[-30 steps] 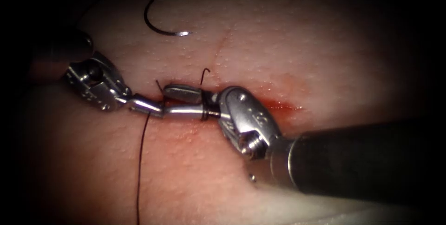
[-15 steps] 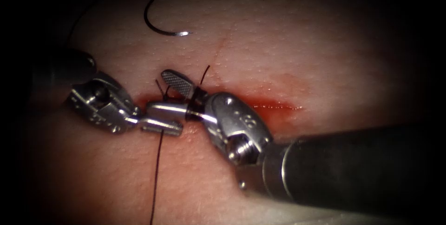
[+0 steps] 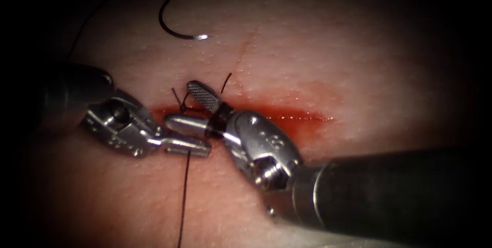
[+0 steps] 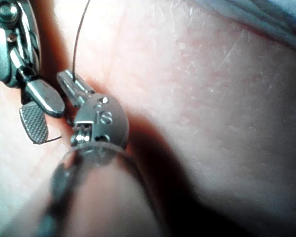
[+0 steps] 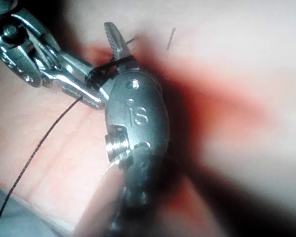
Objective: Wound Closure
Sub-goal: Use the right jaws to grab the suture tail.
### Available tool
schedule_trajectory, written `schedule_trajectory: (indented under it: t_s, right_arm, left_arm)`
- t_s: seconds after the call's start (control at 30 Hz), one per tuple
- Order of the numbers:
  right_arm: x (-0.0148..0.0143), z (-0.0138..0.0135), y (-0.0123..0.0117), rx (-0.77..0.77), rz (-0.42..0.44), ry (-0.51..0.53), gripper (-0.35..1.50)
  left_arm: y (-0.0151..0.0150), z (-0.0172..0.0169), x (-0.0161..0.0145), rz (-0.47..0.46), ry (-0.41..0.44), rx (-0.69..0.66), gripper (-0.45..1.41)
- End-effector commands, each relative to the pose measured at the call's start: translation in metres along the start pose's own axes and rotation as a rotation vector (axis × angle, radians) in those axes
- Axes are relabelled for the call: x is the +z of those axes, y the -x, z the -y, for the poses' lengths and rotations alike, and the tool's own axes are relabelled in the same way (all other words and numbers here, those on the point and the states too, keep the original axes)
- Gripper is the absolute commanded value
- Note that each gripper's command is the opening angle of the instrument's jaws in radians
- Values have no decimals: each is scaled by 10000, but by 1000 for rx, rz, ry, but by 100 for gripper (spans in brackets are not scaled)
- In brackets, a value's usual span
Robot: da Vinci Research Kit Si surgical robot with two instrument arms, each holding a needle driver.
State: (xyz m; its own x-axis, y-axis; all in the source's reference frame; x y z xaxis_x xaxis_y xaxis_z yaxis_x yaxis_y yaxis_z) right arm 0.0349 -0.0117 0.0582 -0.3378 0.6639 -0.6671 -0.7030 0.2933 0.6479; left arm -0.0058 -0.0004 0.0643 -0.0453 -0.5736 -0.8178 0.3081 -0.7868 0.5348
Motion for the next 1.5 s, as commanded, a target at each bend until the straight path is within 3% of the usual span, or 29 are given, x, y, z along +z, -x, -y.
schedule_trajectory:
  t_s: [0.03,0.5,1.03,1.33,1.47,1.5]
  right_arm:
    - [4,-7,7,-5,15,14,96]
    - [-8,-44,16,169,42,184,93]
    - [14,-60,39,199,110,226,96]
    - [21,-52,40,206,110,211,42]
    - [24,-50,41,205,123,216,-35]
    - [24,-50,41,204,140,223,-35]
  left_arm:
    - [8,1,6,-2,-7,-1,-45]
    - [45,15,18,4,-24,-27,-45]
    - [46,17,20,6,-19,-28,-45]
    - [46,16,19,5,-19,-33,-45]
    - [45,15,18,4,-18,-33,-45]
    - [45,14,17,4,-18,-32,-45]
